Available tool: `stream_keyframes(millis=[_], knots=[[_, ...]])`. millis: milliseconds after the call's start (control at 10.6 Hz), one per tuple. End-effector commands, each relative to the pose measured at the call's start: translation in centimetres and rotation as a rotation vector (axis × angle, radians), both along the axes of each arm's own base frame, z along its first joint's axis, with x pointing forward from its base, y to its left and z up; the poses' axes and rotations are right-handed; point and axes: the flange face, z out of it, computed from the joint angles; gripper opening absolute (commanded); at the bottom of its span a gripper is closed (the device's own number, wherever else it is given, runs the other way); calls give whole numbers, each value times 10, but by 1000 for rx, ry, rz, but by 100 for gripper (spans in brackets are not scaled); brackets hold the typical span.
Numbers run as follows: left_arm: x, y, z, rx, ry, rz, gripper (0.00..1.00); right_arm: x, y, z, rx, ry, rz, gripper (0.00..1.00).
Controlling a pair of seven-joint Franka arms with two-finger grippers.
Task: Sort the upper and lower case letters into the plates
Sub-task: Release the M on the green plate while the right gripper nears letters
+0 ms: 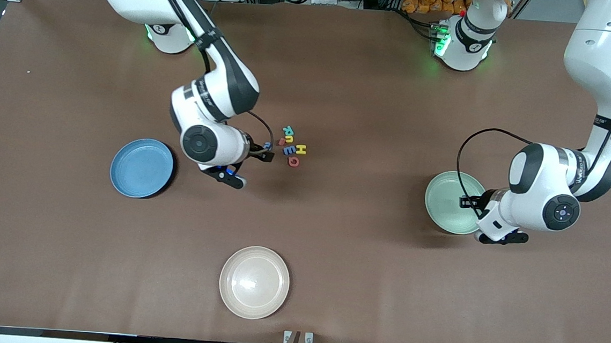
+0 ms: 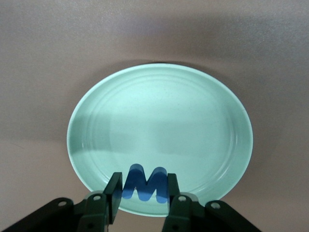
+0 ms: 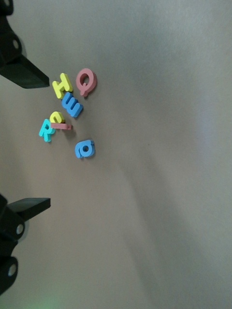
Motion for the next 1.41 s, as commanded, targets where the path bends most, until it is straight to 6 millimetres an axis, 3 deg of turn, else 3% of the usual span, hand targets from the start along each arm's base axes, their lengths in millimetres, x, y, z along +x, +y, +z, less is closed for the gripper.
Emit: stream_keyframes(millis=[0, 94, 188, 282, 563, 845, 1033, 1315], knots=[[0, 1, -4, 8, -6, -19, 3, -3, 14, -18, 15, 8, -70, 100], [0, 1, -6, 7, -3, -19, 18, -9, 29, -27, 24, 11, -107, 100], [0, 0, -6, 7, -3, -20, 48, -14, 37, -32, 17, 3, -123, 100], [0, -2, -6, 7, -3, -23, 57, -22, 43, -40, 5, -1, -140, 100], [0, -1, -5, 7, -4, -21, 100, -41, 47, -63, -11, -25, -172, 100], [0, -10, 1, 14, -4, -18, 100, -51, 62, -68, -20, -36, -183, 87], [1, -1, 1, 9, -1, -9, 100, -56, 68, -70, -30, -36, -195, 79], [0, -1, 0, 6, 0, -16, 100, -66, 63, -84, -47, -44, -185, 79]])
